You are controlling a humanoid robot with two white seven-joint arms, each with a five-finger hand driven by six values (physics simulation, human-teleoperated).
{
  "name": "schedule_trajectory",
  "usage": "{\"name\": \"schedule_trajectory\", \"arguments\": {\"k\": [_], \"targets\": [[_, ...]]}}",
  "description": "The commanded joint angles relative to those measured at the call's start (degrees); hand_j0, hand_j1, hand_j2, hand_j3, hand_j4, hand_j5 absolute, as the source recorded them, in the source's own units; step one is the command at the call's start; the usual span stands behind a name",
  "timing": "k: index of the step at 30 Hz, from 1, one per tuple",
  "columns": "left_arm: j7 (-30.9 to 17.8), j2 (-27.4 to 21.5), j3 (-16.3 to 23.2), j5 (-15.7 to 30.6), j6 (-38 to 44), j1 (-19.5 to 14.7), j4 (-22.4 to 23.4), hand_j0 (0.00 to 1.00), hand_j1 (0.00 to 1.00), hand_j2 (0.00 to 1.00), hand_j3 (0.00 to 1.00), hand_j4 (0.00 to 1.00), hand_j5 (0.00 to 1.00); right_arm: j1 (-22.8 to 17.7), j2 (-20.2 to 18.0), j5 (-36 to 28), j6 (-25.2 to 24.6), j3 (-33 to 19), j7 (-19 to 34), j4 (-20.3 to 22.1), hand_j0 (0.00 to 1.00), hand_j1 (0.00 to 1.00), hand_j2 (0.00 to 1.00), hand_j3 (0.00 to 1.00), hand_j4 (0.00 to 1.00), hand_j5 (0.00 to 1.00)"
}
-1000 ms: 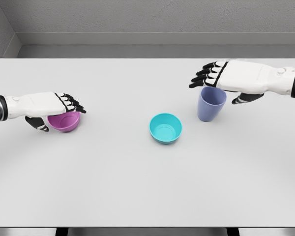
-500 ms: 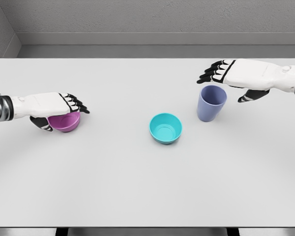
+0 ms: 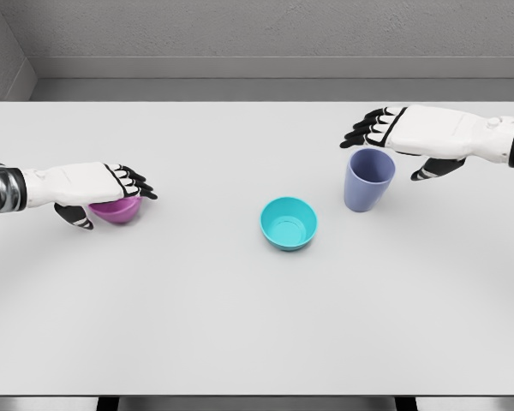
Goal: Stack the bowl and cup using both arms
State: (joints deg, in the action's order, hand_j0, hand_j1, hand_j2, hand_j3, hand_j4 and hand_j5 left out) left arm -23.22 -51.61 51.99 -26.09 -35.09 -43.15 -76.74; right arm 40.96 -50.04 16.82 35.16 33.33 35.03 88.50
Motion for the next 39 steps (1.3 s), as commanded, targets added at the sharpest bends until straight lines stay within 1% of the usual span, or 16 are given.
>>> {"name": "schedule_trajectory", "arguments": {"k": [1,5,7,8,9,12,13,15,18,24,28,30,32,34,38,39], "targets": [[0.02,-0.07,-0.05,0.25,0.09,0.0,0.01,1.0,1.0,1.0,1.0,1.0,1.0,0.0,-0.06,-0.21,-0.16,-0.02,-0.03,0.01,1.0,1.0,1.0,1.0,1.0,1.0],[0.02,0.01,-0.05,0.25,0.09,-0.09,0.01,0.99,0.99,0.99,0.99,0.99,0.99,0.0,0.03,-0.12,-0.16,-0.02,-0.03,0.01,1.0,1.0,1.0,1.0,1.0,1.0],[0.02,0.01,-0.05,0.25,0.09,-0.09,0.01,0.98,0.98,0.98,0.98,0.98,0.98,0.09,0.38,1.28,-0.16,-0.02,-0.03,-0.43,1.0,1.0,1.0,1.0,1.0,1.0],[0.02,0.01,-0.05,0.25,0.09,-0.09,0.01,0.92,0.92,0.92,0.92,0.92,0.92,0.0,0.99,1.37,-0.16,-0.02,-0.03,-1.4,1.0,1.0,1.0,1.0,1.0,1.0],[0.02,0.01,-0.05,0.25,0.09,-0.09,0.01,0.88,0.88,0.88,0.88,0.88,0.88,0.0,1.26,1.37,-0.16,-0.02,-0.03,-1.49,1.0,1.0,1.0,1.0,1.0,1.0],[0.02,0.01,-0.05,-0.1,0.09,-0.09,-0.07,0.79,0.79,0.79,0.79,0.79,0.79,0.09,1.43,1.37,-0.16,-0.02,-0.03,-1.49,1.0,1.0,1.0,1.0,1.0,1.0],[0.02,0.1,-0.05,-0.27,0.09,-0.09,0.01,0.75,0.75,0.75,0.75,0.75,0.75,0.09,1.61,1.37,-0.16,-0.02,-0.03,-1.49,1.0,1.0,1.0,1.0,1.0,1.0],[0.02,0.1,-0.05,-0.36,0.09,-0.09,-0.08,0.73,0.73,0.73,0.73,0.73,0.73,0.09,1.79,1.37,-0.16,0.06,-0.03,-1.49,1.0,1.0,1.0,1.0,1.0,1.0],[0.1,0.1,-0.05,-0.36,0.09,-0.09,-0.08,0.67,0.67,0.67,0.67,0.67,0.67,0.26,1.7,1.37,-0.16,-0.02,-0.03,-1.58,1.0,1.0,1.0,1.0,1.0,1.0],[0.19,0.45,0.04,-0.36,0.09,-0.7,-0.43,0.67,0.67,0.67,0.67,0.67,0.67,0.44,1.79,1.37,-0.16,-0.02,-0.03,-1.58,1.0,1.0,1.0,1.0,1.0,1.0],[0.11,0.72,0.21,-0.19,0.09,-1.84,-2.53,0.67,0.67,0.67,0.67,0.67,0.67,1.05,1.79,1.46,-0.16,-0.02,-0.03,-1.66,1.0,1.0,1.0,1.0,1.0,1.0],[0.11,1.24,0.21,-0.19,0.09,-2.2,-5.26,0.67,0.67,0.67,0.67,0.67,0.67,1.14,1.87,1.54,-0.16,-0.02,-0.03,-1.66,1.0,1.0,1.0,1.0,1.0,1.0],[-0.07,3.0,0.3,-0.19,0.09,-2.64,-5.96,0.67,0.67,0.67,0.67,0.67,0.67,1.23,1.87,1.63,-0.16,-0.02,-0.03,-1.66,1.0,1.0,1.0,1.0,1.0,1.0],[-0.07,4.32,0.48,-0.19,0.09,-3.78,-6.58,0.67,0.67,0.67,0.67,0.67,0.67,1.23,1.87,1.72,-0.16,0.06,-0.03,-1.58,1.0,1.0,1.0,1.0,1.0,1.0],[-0.07,8.97,1.8,-0.19,0.09,-5.8,-6.58,0.67,0.67,0.67,0.67,0.67,0.67,1.23,2.31,1.72,-0.16,0.77,-0.03,-1.58,1.0,1.0,1.0,1.0,1.0,1.0],[-0.07,10.29,3.29,-0.19,0.09,-6.94,-6.58,0.67,0.67,0.67,0.67,0.67,0.67,1.23,2.4,1.72,-0.16,1.03,-0.03,-1.58,1.0,1.0,1.0,1.0,1.0,1.0]]}}
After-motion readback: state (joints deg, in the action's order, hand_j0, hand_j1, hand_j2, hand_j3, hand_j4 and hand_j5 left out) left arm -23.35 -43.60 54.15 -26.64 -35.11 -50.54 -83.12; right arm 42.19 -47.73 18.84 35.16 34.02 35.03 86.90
